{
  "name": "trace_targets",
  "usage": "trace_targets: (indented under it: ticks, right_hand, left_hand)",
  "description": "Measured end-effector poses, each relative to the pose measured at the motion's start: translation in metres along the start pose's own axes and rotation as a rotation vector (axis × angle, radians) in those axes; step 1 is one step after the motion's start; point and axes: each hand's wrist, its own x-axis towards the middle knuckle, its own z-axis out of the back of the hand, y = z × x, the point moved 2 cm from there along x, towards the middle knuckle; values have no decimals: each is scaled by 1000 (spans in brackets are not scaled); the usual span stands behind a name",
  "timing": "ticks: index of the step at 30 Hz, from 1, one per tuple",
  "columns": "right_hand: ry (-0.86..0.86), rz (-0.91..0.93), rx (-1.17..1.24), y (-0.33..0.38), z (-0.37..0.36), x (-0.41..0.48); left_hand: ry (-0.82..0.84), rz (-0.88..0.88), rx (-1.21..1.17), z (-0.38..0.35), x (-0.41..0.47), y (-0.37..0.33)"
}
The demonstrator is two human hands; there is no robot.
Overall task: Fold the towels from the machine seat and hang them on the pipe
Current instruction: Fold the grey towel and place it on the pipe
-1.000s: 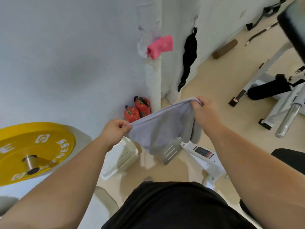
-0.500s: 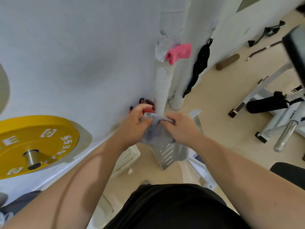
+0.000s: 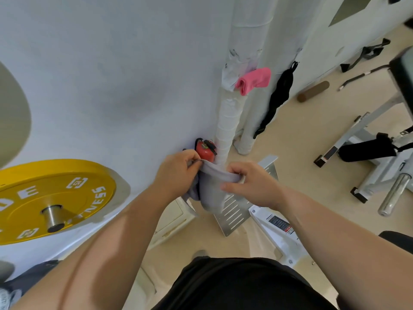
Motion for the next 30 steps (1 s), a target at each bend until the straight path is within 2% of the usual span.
trace_targets:
  ticks: [3, 5, 9, 12, 14, 16, 18, 21, 23, 26, 30]
  right_hand:
    - [76, -76, 110, 9, 5, 0]
    - [77, -113, 83, 11, 8, 2]
    - [-58, -154, -131, -3, 14, 5]
    - [-160, -127, -394, -12, 15, 3]
    - [-207, -80, -447, -8, 13, 1]
    - [-222, -14, -420, 1, 11, 2]
    - [-211, 60, -385, 12, 6, 5]
    - [-218, 154, -348, 25, 0, 11]
    - [-242, 183, -308, 30, -1, 13]
    - [-270, 158, -286, 32, 5, 15]
    - [-267, 59, -266, 29, 16, 10]
  left_hand:
    - [-15, 23, 7, 3, 8, 13]
    - [-41, 112, -18, 7, 13, 20]
    - [-128, 242, -11, 21, 18, 32]
    - [-164, 333, 41, 27, 15, 41]
    - [-132, 383, 60, 28, 12, 43]
    - [-45, 390, -31, 27, 7, 36]
    - [51, 284, -163, 26, -1, 17]
    - [192, 1, -277, 19, -11, -17]
    - [251, -88, -330, 14, -15, -32]
    - [225, -113, -364, 12, -13, -36]
    - [110, -123, -272, 15, -6, -31]
